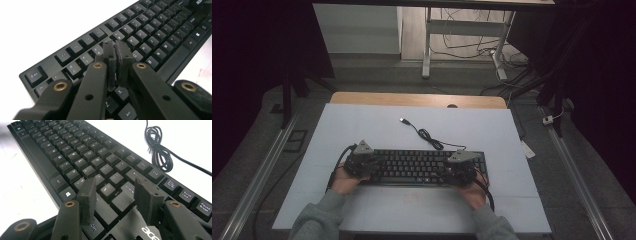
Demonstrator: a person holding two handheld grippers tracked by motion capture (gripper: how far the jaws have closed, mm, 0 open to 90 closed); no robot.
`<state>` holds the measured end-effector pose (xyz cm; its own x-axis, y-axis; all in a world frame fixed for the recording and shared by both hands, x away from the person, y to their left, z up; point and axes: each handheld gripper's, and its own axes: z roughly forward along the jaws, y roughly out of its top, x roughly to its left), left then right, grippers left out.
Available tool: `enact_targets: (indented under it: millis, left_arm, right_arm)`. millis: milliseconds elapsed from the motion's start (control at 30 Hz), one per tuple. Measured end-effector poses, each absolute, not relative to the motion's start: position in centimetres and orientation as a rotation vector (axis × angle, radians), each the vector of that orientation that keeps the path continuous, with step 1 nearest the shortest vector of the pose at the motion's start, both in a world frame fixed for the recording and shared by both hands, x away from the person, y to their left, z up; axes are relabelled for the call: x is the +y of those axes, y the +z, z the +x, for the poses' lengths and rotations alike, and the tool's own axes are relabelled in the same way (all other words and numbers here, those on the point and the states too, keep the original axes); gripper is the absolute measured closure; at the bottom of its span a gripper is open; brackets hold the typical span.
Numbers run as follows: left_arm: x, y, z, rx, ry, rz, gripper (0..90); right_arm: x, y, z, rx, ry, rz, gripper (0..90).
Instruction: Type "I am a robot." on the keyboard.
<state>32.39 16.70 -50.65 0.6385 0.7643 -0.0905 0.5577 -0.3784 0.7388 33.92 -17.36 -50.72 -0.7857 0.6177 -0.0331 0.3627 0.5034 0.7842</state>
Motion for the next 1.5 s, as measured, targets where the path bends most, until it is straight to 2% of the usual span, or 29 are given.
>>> enact_targets:
  millis: [667, 1500]
  left_arm:
    - [15.0, -51.7, 33.7, 1.028, 0.321, 2.141, 86.9]
    - [14.5, -52.1, 33.9, 1.037, 0.366, 2.16, 89.1]
  right_arm:
    - [-17.4, -50.7, 33.9, 2.441, 1.167, 0.823, 52.7]
    - [-17.4, -50.7, 33.9, 2.44, 1.169, 0.818, 52.7]
